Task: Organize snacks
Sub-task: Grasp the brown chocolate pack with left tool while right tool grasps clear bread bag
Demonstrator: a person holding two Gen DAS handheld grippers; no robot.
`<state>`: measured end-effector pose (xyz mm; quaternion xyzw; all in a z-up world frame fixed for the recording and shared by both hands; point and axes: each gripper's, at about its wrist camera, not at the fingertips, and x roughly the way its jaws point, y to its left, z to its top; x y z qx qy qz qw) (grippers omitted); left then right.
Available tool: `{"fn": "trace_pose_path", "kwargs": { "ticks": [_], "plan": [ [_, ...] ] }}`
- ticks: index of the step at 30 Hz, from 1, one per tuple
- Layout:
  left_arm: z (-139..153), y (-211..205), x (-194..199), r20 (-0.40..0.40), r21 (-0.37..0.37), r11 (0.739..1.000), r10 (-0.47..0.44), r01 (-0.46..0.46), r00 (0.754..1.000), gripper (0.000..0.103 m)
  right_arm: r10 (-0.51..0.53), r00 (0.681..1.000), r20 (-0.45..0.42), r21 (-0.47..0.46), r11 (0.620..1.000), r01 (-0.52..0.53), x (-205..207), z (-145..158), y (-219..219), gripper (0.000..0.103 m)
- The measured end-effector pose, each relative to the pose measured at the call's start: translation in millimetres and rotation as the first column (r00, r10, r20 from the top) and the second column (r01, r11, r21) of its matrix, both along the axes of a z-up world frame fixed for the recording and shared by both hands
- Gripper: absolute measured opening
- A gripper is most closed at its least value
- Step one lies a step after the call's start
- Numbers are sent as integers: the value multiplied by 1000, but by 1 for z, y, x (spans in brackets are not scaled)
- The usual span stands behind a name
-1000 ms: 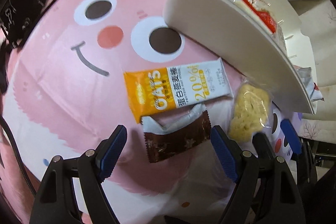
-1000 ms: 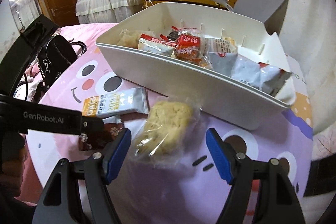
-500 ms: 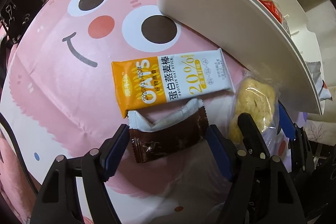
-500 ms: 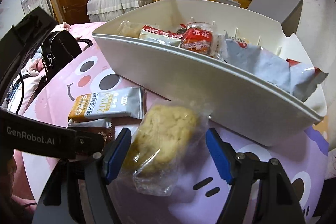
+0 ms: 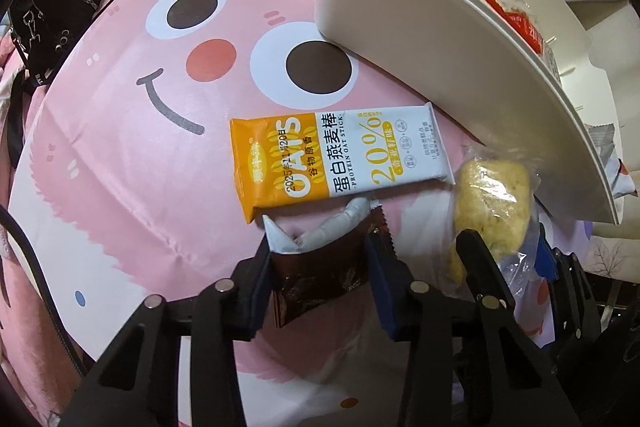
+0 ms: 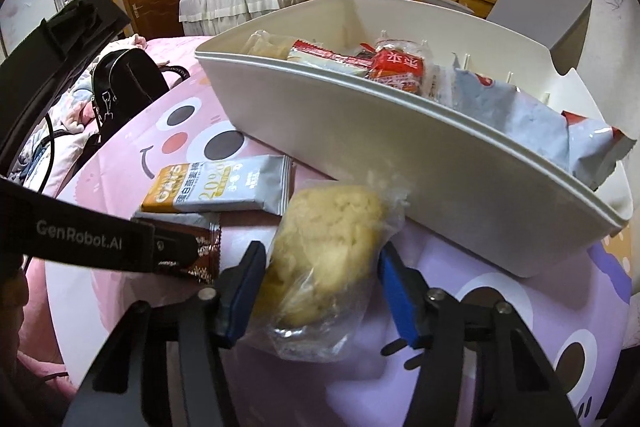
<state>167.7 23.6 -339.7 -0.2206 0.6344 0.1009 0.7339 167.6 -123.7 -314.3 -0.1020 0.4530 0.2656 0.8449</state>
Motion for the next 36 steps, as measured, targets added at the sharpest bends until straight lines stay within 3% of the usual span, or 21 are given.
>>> {"fn": "trace_pose_path", "kwargs": {
  "ticks": [8,19,23,25,36],
  "plan": [
    [-1,15,-14,31,-35,999,12,-11,999,34,-25,1000,-18,0,1000,25,-5,4,0,52],
    [6,56,-34,95,-15,997,73,-72,993,30,12,999,-46,24,1000,-11,-26,17,20,49],
    [20,72,-42,149,8,995,98,-100,984,29,33,998,-54,56,998,-30,-30,26,33,42],
    [28,79,-42,171,19,994,106,-111,980,29,41,998,-44,69,997,-38,-30,32,40,33],
    [88,108,-26,350,55,985,133,-162,927,29,109,994,16,143,984,-110,-22,75,67,31]
  ]
}}
